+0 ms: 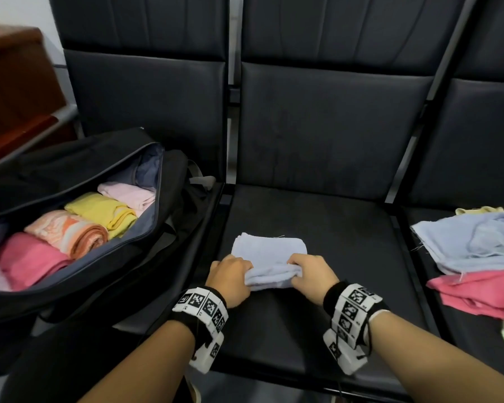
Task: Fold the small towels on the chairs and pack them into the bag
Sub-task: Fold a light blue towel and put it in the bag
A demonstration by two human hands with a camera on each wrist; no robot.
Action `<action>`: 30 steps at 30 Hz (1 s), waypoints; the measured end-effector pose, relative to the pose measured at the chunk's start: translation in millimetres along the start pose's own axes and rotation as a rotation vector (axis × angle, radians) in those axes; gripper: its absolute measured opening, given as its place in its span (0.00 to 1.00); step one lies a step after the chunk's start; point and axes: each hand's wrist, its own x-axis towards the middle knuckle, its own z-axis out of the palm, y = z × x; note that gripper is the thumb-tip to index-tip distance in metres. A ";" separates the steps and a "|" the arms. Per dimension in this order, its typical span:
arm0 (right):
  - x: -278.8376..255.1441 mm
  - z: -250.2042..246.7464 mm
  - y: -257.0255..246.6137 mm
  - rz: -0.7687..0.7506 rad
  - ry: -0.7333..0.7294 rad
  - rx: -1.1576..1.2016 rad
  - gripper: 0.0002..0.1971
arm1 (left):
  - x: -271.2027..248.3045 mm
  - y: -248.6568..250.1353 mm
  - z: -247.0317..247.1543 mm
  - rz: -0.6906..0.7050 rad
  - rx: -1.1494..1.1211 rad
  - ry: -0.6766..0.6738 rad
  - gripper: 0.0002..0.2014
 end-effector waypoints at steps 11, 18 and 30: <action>10.6 -21.2 38.9 0.178 0.163 0.327 0.12 | 12.6 -12.2 -10.3 -0.225 -0.702 0.043 0.05; 20.8 0.5 55.5 0.397 0.082 0.294 0.25 | 18.9 -13.9 16.3 -0.348 -0.673 0.187 0.10; 8.1 -52.9 -34.8 -0.067 0.251 0.466 0.19 | 9.6 2.3 -25.6 -0.231 -0.799 0.109 0.40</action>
